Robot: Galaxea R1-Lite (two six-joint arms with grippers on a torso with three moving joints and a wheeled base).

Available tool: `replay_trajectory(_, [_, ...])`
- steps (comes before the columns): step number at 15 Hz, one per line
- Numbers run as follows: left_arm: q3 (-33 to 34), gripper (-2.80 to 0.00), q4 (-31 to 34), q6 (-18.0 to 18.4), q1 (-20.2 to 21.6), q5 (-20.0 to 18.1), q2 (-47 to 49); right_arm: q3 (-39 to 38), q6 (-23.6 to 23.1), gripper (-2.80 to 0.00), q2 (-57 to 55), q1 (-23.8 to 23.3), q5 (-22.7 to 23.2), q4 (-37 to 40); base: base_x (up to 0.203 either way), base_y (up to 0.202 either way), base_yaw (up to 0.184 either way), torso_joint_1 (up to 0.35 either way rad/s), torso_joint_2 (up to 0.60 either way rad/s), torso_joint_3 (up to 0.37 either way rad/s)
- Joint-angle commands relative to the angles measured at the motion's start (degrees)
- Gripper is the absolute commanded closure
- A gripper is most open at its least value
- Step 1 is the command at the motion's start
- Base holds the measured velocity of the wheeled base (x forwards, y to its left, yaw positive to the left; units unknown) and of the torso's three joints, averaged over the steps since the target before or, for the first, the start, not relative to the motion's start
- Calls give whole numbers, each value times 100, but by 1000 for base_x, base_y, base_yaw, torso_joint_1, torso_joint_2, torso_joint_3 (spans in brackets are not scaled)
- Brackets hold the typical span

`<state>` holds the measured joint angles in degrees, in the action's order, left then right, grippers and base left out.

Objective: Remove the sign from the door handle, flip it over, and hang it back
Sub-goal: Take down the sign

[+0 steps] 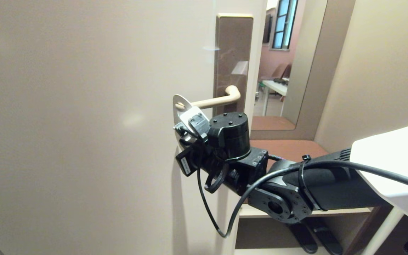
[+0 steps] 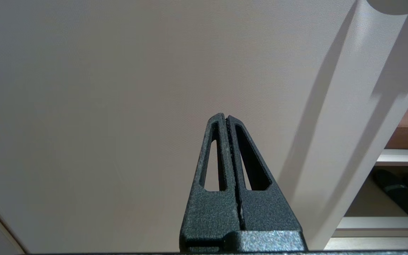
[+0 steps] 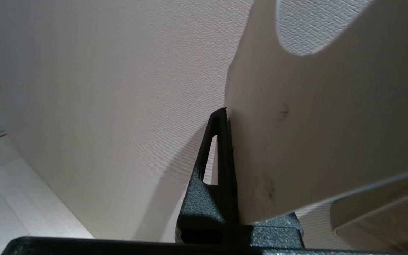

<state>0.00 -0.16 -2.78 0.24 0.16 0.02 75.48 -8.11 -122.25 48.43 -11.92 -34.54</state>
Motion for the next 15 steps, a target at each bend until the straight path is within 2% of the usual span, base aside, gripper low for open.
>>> replay_trajectory(1, [0, 0, -2, -3, -6, 2, -2, 19, 2, 0, -45, -103, -86, -18, 0, 0, 0, 0, 0, 0])
replay_trajectory(5, [0, 0, -2, -3, 2, 2, -2, 111, -8, 0, -80, -117, -117, -27, 0, 0, 0, 0, 0, 0])
replay_trajectory(9, [0, 0, -2, -12, -2, 2, -2, 533, -237, 0, -184, -114, -103, -36, 0, 0, 0, 0, 0, 0])
replay_trajectory(15, [0, 0, -2, -3, 2, 2, -2, 911, -340, 0, -291, -114, -28, -36, 0, 0, 0, 0, 0, 0])
